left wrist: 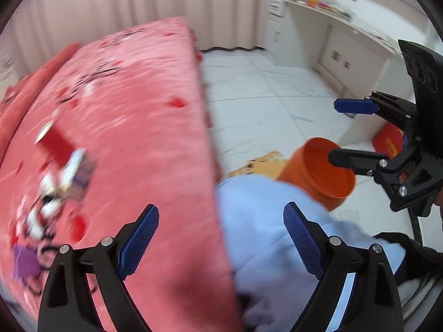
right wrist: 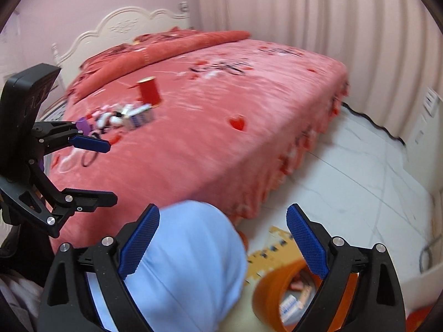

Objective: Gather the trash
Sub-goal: 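Move both tools back over the remaining items on the bed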

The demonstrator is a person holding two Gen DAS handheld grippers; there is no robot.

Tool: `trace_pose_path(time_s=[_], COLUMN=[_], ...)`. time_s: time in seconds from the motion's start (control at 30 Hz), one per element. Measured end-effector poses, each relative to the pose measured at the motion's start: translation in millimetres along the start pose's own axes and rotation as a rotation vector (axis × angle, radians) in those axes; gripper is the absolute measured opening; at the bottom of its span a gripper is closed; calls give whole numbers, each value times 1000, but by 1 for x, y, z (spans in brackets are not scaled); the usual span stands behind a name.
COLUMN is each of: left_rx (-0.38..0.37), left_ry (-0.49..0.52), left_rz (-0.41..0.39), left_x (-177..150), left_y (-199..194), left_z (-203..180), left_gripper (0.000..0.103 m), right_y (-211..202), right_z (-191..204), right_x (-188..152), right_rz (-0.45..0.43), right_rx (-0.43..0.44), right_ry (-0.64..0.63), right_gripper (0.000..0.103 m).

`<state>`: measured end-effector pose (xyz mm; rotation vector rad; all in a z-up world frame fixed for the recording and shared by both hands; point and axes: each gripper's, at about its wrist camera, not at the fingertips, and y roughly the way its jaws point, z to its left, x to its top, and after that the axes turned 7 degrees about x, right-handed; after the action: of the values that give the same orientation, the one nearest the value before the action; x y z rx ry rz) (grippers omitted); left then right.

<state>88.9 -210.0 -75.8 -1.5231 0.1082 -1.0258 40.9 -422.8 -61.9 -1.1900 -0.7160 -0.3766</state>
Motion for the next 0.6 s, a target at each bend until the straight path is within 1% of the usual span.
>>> trace_pose_path(time_s=[0.13,0.27,0.43,0.6], left_rx=[52,98,129,158], left_ry=[-100,-192,-259,-287], left_rz=[6,9,3,7], left_x=[-19,-36,-50,-48], left_y=[-10,-18,-23,-14], left_z=[39,77,115,149], left_gripper=[90,90,90,90], right_y=[25,49,80,109], right_z=[38,66,100,121], right_x=[26,48,73,96], right_rz=[1,6,18,22], right_rx=[65,115,168,199], right_ry=[-65,-116,-172,-204], right_gripper=[92,91,92,92])
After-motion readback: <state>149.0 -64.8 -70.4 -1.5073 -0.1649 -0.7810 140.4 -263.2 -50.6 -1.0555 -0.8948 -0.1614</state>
